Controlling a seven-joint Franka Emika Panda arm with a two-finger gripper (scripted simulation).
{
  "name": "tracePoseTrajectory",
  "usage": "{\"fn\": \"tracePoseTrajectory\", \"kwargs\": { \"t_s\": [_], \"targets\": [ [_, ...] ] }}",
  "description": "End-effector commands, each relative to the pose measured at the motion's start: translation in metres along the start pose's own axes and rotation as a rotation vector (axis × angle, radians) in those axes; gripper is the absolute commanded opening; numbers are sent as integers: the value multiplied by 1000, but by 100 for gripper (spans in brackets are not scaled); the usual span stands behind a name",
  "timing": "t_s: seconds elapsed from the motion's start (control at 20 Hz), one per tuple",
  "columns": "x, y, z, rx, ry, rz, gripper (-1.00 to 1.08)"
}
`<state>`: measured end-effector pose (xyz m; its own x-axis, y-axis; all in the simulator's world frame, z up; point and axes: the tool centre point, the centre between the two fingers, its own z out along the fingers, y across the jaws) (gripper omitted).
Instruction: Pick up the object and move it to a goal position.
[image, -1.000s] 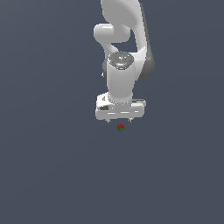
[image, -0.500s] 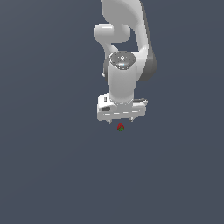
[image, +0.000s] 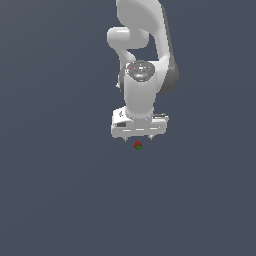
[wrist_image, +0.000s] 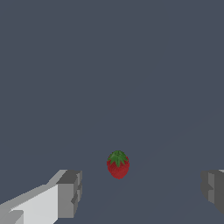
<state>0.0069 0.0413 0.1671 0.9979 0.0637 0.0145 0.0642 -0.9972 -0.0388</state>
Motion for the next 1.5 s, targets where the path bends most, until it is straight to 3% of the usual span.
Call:
{"fn": "tracePoseTrajectory", "kwargs": {
  "t_s": [0.0, 0.95, 1.45],
  "targets": [
    [-2, -1, 5, -1, -1, 24, 100],
    [-38, -10, 76, -30, -6, 399, 100],
    [-50, -11, 93, -41, -5, 499, 100]
  ]
}}
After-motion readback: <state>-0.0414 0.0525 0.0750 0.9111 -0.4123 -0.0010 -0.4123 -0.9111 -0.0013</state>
